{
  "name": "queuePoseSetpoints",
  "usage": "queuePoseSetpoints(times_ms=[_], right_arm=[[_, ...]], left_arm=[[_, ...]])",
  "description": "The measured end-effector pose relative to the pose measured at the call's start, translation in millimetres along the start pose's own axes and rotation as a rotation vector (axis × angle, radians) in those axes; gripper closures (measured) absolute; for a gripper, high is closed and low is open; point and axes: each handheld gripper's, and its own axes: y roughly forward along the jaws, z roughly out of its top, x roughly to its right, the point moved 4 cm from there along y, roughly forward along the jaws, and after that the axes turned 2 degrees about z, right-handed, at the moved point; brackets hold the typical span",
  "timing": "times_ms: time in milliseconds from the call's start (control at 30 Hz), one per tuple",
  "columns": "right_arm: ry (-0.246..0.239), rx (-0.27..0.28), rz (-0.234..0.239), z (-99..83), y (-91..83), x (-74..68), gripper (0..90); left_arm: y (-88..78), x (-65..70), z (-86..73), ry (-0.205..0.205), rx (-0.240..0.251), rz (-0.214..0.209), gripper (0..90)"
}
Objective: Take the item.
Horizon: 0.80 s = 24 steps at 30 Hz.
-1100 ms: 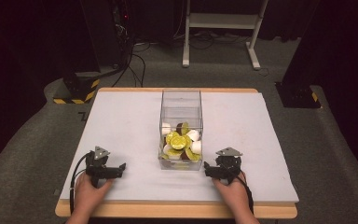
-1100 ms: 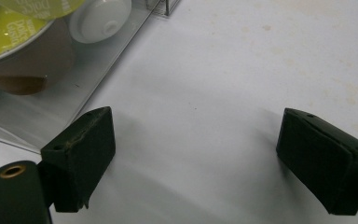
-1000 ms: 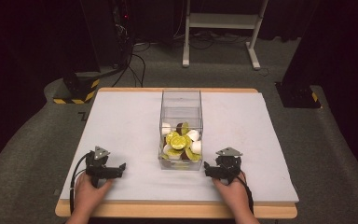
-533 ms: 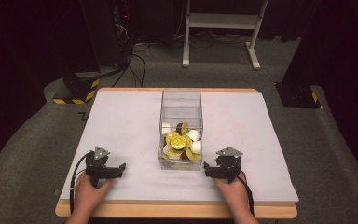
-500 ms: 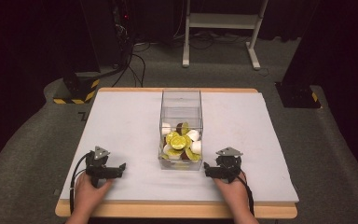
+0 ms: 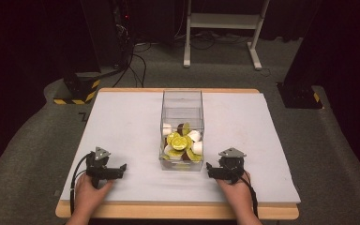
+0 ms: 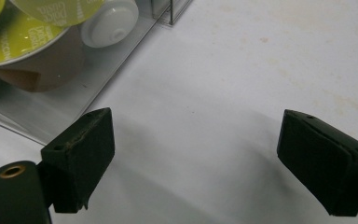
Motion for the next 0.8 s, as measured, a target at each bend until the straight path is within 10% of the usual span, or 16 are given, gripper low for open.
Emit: queuePoseSetpoints(times_ms=[800], right_arm=[[-0.046, 0.063, 0.042, 4.6, -13.7, -6.0, 11.5]], left_arm=[[0.0, 0.0, 0.0, 0.000, -0.001, 0.000, 1.2]])
